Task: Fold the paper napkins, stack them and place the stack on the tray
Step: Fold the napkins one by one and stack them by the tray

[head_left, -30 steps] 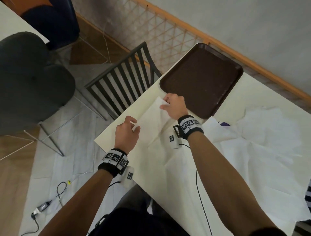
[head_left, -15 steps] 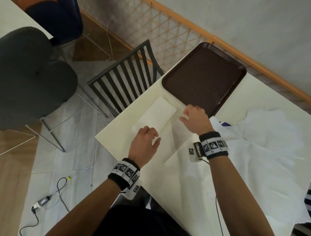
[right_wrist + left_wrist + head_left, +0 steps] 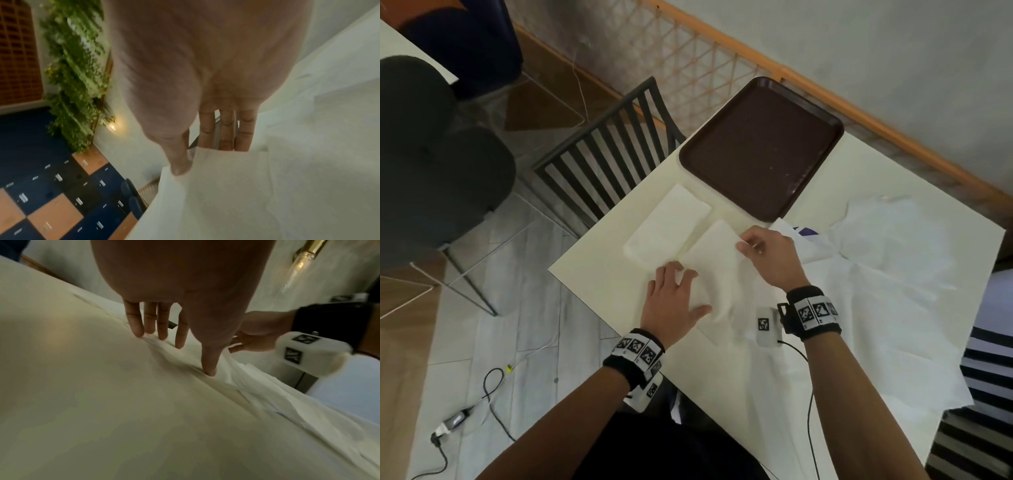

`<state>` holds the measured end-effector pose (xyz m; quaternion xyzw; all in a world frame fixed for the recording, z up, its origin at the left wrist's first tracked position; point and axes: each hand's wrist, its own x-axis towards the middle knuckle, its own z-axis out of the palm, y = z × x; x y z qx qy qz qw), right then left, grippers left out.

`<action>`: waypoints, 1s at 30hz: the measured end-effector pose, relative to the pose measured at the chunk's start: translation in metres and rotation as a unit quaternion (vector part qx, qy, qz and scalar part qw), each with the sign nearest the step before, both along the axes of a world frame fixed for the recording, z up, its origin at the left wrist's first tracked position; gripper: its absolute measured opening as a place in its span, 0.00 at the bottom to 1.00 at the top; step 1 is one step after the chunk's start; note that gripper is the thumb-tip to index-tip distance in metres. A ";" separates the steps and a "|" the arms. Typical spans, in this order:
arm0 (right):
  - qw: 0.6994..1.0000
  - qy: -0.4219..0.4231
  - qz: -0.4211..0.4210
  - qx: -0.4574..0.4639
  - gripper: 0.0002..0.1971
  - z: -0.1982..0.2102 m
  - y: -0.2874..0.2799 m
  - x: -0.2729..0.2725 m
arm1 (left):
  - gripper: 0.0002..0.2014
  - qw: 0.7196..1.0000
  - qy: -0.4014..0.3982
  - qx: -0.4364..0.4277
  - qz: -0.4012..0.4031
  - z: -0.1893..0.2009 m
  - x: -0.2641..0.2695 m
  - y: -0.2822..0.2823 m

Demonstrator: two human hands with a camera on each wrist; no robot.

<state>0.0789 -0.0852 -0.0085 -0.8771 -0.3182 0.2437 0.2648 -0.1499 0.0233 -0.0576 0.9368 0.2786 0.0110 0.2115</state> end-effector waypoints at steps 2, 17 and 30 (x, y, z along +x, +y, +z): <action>0.999 0.018 -0.012 0.030 0.07 0.007 -0.013 -0.004 | 0.49 0.999 -0.018 -0.049 0.014 0.004 -0.001 0.001; 0.900 0.208 -0.198 0.328 0.06 0.068 -0.100 -0.037 | 0.44 0.779 -0.169 -0.580 0.166 0.061 0.054 -0.004; 0.924 0.159 -0.262 0.228 0.23 0.013 -0.130 -0.048 | 0.11 0.853 -0.167 -0.482 0.107 0.040 0.065 -0.016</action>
